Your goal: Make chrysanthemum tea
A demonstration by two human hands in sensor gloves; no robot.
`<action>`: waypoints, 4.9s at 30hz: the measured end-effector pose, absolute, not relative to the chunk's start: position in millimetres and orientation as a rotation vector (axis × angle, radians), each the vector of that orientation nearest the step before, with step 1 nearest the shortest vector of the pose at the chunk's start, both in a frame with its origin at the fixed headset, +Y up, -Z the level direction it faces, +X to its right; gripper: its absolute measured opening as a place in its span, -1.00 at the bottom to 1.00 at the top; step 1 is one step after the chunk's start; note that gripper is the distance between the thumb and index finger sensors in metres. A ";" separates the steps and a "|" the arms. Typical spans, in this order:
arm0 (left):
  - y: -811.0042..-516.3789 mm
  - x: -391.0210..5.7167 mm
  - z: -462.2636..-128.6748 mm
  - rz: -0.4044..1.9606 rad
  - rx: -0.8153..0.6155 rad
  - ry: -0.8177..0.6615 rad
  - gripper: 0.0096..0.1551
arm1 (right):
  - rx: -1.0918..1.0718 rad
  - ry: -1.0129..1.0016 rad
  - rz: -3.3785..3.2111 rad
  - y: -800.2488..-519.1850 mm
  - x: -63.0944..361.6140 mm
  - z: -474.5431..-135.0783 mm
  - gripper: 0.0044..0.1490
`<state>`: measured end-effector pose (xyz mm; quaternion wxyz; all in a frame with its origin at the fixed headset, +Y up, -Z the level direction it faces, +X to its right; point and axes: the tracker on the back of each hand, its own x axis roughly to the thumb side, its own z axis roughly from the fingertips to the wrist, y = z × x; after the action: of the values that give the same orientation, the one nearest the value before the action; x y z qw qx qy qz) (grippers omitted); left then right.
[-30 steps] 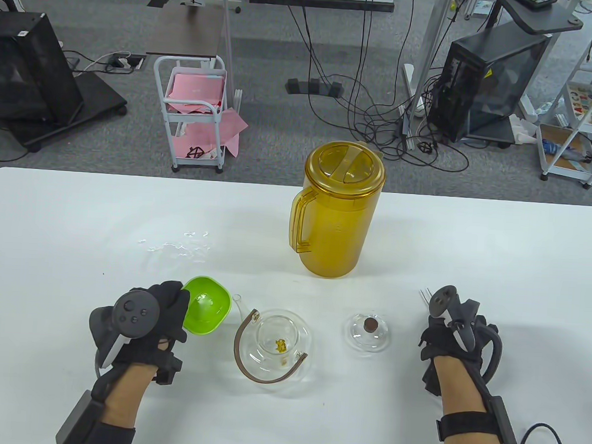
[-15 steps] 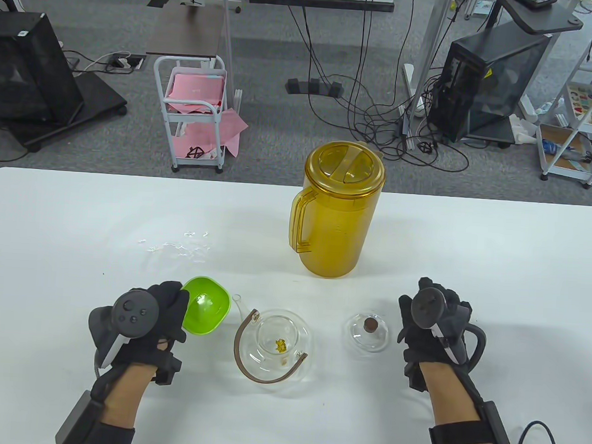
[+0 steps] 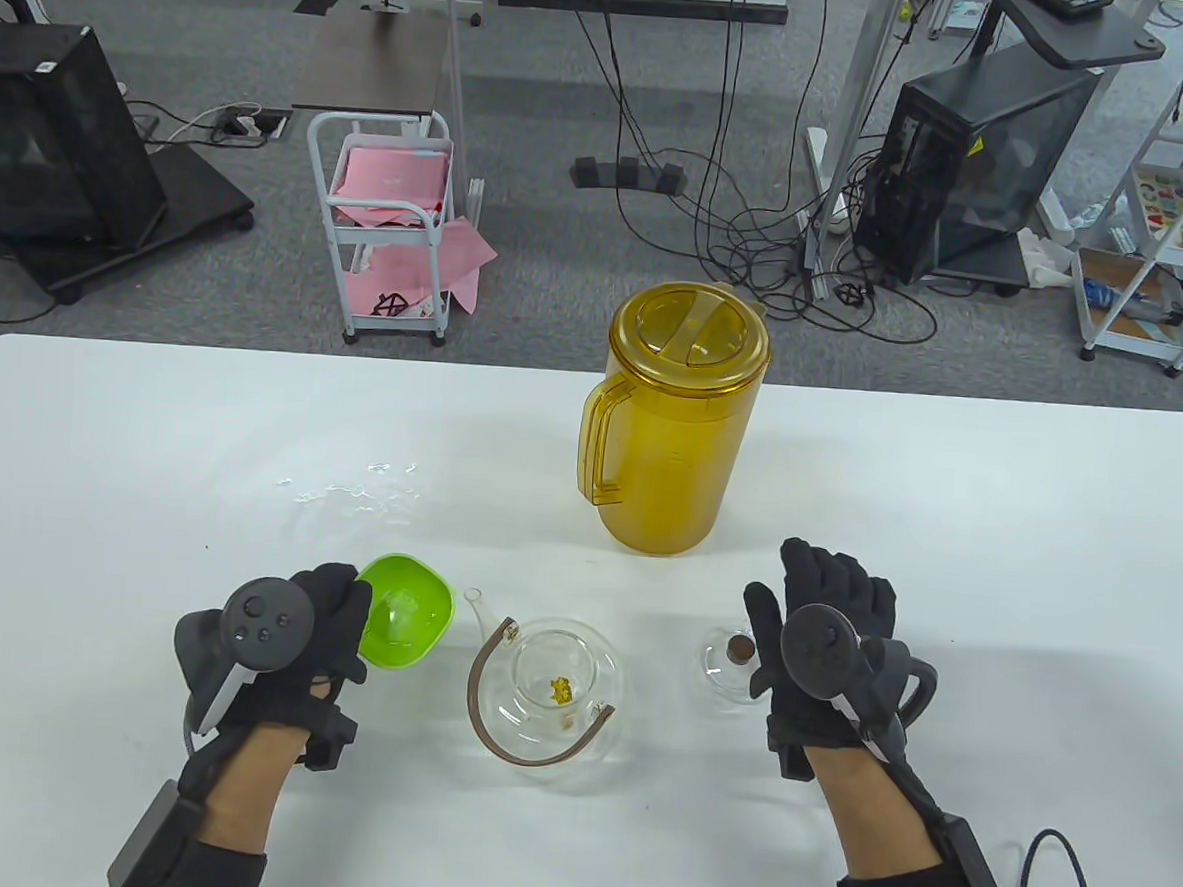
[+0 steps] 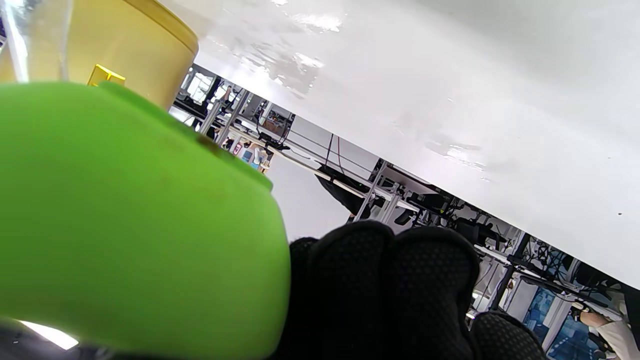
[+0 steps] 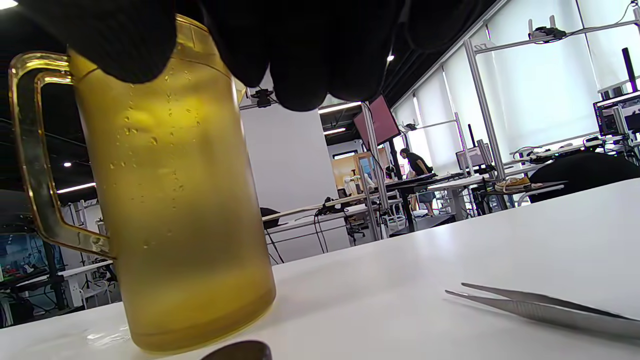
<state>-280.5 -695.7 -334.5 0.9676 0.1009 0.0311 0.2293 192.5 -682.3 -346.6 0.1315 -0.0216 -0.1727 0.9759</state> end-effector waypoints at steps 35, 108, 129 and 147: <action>-739.9 -312.9 -353.7 0.372 -0.159 0.289 -0.27 | -0.059 -0.473 2.812 -684.5 195.1 -348.3 -0.17; -619.1 -203.1 -465.5 1.409 0.243 0.046 -0.35 | -0.091 -0.334 2.708 -690.2 227.7 -364.4 -0.19; -552.7 -245.6 -343.1 0.990 0.807 -0.108 -0.36 | 0.006 -0.325 2.733 -693.6 213.5 -362.1 -0.21; -525.2 -201.8 -314.1 0.552 0.513 -0.481 -0.37 | 0.033 -0.302 2.728 -696.9 215.0 -362.4 -0.19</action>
<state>-201.8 -525.2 -314.1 0.9017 0.2479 -0.2327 0.2670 215.0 -696.9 -362.4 0.1972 0.0117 -0.1077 0.9744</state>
